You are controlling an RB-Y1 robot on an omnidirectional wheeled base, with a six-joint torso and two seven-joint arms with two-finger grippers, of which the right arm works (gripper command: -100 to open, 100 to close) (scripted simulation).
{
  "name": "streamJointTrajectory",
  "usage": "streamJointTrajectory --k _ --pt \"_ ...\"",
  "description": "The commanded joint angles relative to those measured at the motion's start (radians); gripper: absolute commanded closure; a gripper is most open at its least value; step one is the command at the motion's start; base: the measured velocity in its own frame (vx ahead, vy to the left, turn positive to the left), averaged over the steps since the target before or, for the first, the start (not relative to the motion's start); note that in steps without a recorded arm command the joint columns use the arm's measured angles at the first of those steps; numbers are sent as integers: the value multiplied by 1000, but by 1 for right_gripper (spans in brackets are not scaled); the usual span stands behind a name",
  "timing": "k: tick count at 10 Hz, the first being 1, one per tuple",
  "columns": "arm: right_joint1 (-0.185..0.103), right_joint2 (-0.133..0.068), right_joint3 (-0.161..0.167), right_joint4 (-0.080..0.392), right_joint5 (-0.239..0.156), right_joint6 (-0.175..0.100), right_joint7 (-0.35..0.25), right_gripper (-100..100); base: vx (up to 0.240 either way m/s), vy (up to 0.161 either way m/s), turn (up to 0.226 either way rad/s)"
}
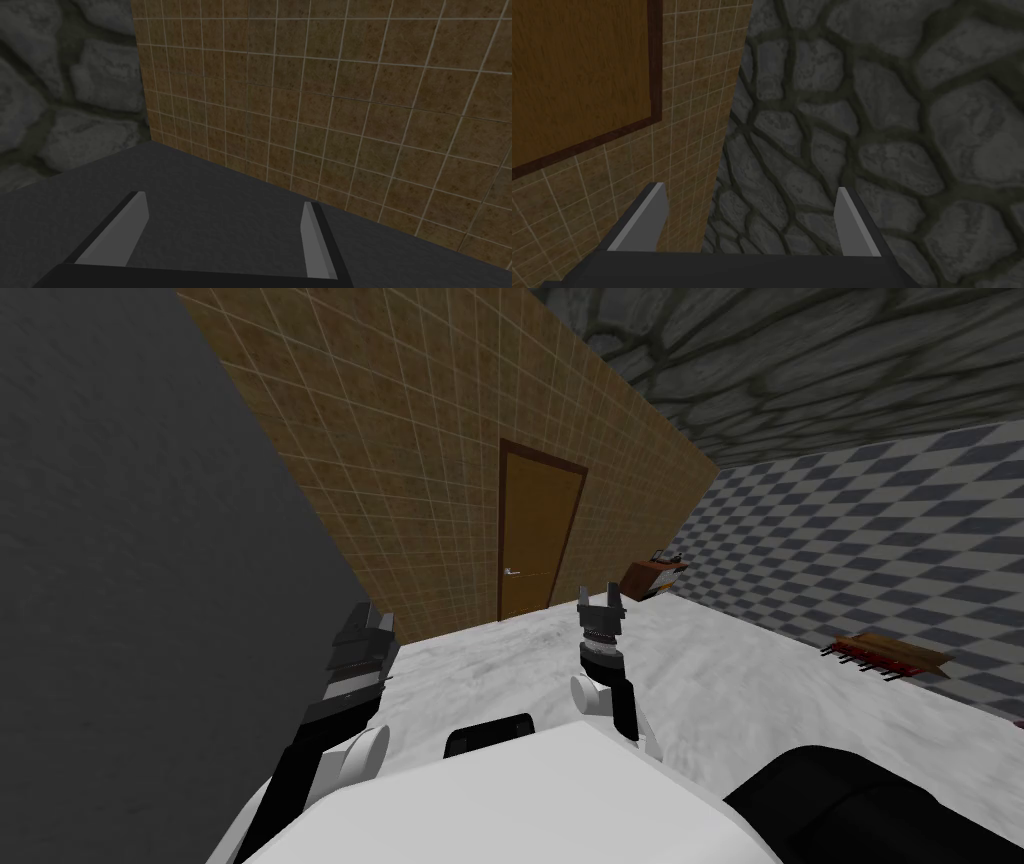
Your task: Pull the door open
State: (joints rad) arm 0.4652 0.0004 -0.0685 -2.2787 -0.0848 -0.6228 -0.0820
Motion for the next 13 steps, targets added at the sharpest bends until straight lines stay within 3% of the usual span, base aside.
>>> streamJointTrajectory --k 1,13 --pt "-10 -8 -1 28 6 -5 -5 -100 53 2 14" --pt "-99 -61 -15 292 61 -48 -49 -100 113 -7 19"
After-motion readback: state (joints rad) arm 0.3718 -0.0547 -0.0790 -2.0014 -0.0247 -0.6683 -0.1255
